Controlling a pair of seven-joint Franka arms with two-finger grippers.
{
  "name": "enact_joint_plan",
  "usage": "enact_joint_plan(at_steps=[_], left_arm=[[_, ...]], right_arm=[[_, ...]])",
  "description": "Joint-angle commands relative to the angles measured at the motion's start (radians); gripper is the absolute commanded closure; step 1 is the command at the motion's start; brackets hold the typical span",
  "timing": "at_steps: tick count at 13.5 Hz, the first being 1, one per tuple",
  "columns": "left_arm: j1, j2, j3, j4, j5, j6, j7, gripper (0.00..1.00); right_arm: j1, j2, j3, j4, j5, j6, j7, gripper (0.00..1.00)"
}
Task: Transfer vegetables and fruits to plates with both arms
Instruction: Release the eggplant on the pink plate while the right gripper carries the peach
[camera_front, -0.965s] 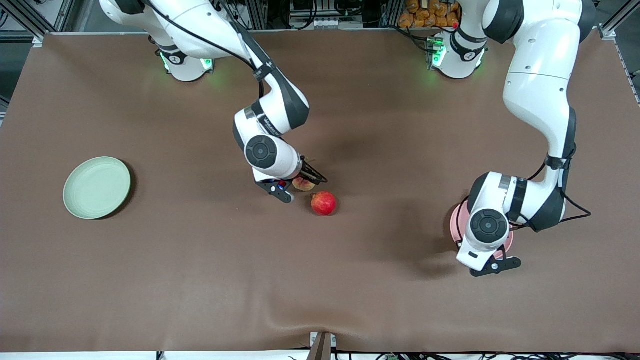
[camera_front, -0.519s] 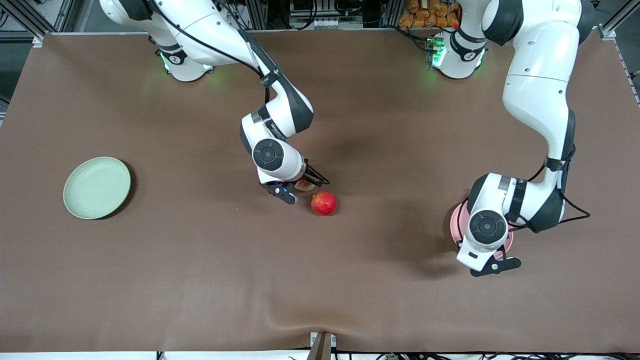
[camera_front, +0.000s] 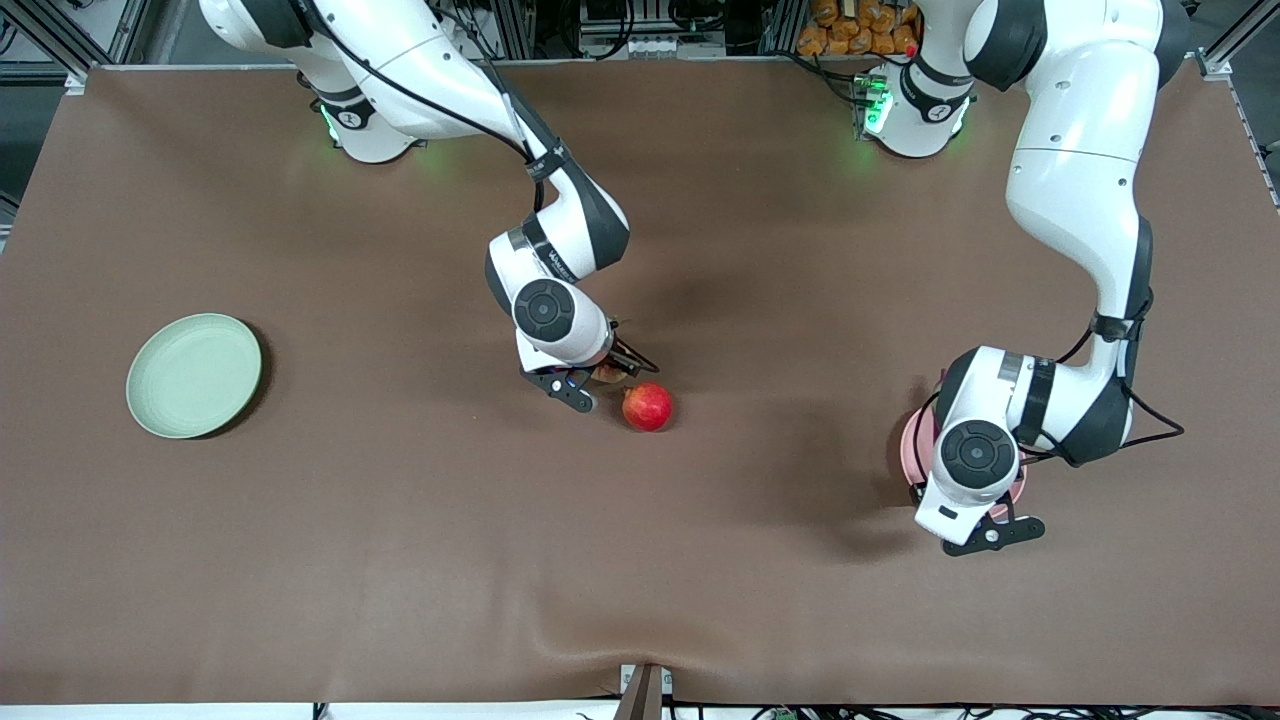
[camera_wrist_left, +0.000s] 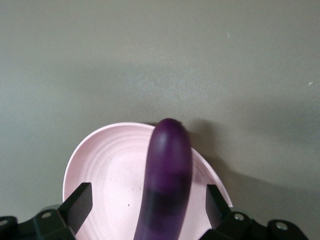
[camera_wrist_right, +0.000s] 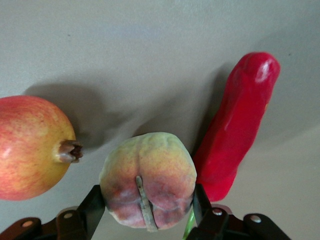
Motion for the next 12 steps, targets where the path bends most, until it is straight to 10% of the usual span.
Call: enact_joint_plan(at_steps=[1,8,12], left_arm=[[0.0,-0.05,-0.01,0.011,-0.009,-0.026,0.005,0.0],[0.013,-0.253,-0.033,-0.009,-0.233,-0.184,0.116,0.0],[0.014,-0.375,-0.045,-0.027,-0.37,-0.262,0.191,0.0]], right_arm=[[-0.001,-0.012,-0.011,0.004,-0.021,-0.028,0.009,1.0],[-0.12,-0.096,-0.013,0.143,0.154,-0.315,0.033,1.0],[-0.262,-0.162,-0.037,0.186,0.084,-0.676,-0.174,1.0]])
